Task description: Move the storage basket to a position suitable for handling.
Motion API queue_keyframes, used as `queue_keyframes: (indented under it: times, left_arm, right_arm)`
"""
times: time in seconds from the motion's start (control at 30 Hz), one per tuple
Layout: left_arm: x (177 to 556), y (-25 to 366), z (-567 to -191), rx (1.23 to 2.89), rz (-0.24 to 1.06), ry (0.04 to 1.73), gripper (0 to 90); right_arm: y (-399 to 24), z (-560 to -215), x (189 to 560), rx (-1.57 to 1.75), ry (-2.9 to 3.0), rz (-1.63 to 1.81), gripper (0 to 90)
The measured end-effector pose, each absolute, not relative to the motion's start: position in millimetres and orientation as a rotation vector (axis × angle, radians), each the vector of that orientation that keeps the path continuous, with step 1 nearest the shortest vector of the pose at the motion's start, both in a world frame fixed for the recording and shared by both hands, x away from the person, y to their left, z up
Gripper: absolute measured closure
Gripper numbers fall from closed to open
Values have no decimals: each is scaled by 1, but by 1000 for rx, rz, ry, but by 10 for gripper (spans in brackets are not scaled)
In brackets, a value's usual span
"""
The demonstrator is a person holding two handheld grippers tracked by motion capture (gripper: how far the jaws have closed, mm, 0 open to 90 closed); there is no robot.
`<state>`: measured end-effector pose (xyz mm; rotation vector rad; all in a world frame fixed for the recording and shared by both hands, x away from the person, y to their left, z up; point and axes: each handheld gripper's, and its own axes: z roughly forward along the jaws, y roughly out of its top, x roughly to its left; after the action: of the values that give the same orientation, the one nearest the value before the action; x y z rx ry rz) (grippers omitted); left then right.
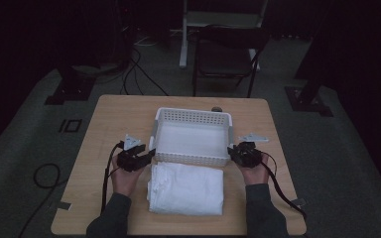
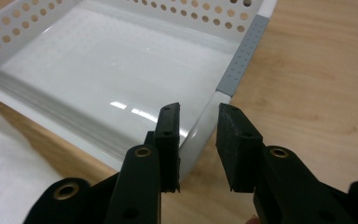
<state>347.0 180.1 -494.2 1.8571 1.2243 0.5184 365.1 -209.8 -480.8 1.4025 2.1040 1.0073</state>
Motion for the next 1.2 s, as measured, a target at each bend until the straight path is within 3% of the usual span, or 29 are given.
queue_keyframes:
  times: [1.13,1.2]
  left_arm:
    - [357,194,-499,1878,521,1274,531]
    - [356,195,-499,1881,515,1276,523]
  right_arm:
    - [-195,-482,413,1437,2114,1085,725]
    - [-196,-480,410,1436,2104,1101,678]
